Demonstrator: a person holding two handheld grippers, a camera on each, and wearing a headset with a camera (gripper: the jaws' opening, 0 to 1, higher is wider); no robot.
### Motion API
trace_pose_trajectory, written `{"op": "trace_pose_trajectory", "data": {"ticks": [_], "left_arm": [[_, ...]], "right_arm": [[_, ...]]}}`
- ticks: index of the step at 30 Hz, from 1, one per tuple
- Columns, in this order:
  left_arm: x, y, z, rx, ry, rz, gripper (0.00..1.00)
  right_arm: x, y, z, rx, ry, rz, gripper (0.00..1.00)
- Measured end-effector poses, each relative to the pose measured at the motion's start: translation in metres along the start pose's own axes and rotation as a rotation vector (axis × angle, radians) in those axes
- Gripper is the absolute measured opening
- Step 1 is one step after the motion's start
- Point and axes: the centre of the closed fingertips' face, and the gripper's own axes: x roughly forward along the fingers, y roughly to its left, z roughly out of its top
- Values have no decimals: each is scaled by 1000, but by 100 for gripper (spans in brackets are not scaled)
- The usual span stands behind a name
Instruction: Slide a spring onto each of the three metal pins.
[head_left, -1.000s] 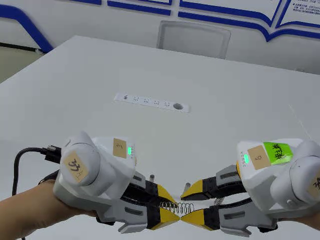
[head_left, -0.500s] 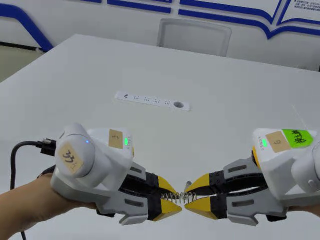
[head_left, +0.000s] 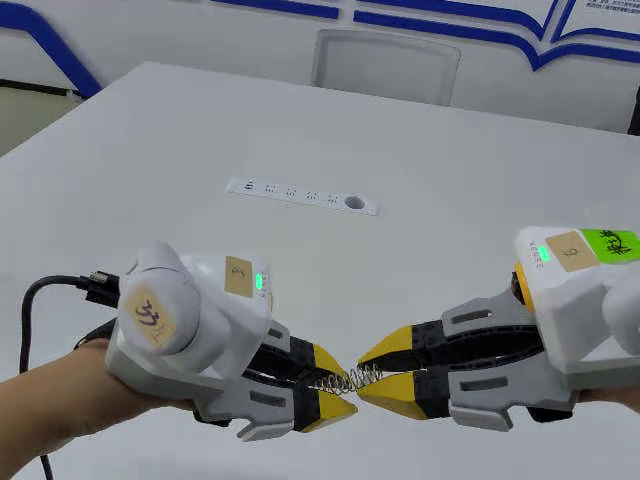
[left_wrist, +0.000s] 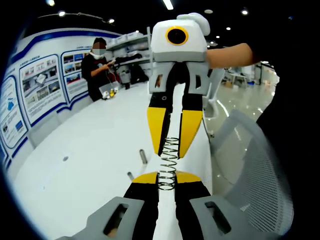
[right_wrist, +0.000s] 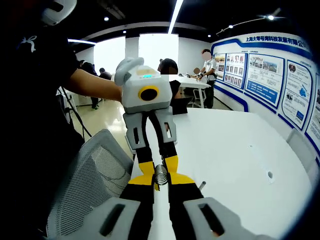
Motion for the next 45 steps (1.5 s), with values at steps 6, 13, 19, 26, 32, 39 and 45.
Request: {"op": "trace_pose_trajectory", "data": {"ticks": [6,13,19,26,32,39,45], "left_arm": [[2,4,3,-7,-17,27,10],[2,13,6,-67,-60,51,12],[-7,26,13,-126,-124,86,19],[-18,33,1,-146,-103,106,35],[-22,28,-4,-168,-114,98,51],[-27,35,-12,-204,-118,149,71],[-26,39,-20,-208,-94,173,81]], "right_arm": [[2,-4,13,20,-53,-16,11],[4,-12,18,41,-69,-57,10],[-2,-21,23,79,-105,-82,10],[-23,-58,24,101,-117,-219,10],[-28,-85,-11,149,-22,-310,10],[-15,-102,-56,210,78,-368,10],[-2,-112,-85,223,144,-386,10]]}}
